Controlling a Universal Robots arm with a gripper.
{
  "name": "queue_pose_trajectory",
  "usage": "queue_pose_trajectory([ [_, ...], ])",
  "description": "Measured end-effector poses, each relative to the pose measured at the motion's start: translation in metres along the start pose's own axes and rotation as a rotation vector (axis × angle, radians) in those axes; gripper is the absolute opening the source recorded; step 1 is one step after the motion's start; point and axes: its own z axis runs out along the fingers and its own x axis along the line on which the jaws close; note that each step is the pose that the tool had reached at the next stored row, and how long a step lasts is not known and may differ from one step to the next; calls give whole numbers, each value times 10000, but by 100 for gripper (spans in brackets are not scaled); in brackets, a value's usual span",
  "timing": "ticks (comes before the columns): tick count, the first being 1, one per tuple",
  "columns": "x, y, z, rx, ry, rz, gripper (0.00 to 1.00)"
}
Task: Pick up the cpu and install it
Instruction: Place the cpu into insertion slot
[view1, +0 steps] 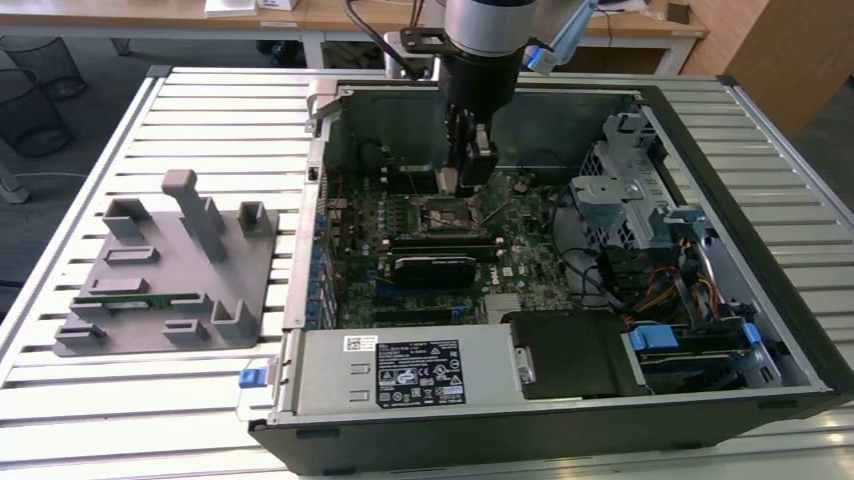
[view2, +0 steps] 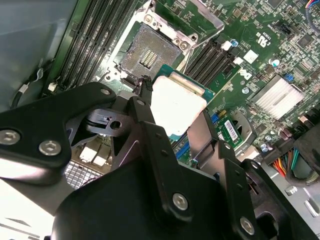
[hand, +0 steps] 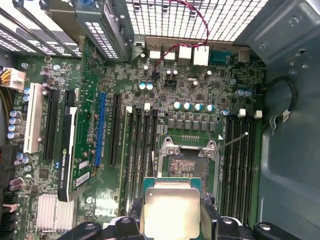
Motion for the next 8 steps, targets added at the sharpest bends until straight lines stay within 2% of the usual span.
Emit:
queue_pose_trajectory([
  [8,-10,-2,48,-5,1,1,53],
])
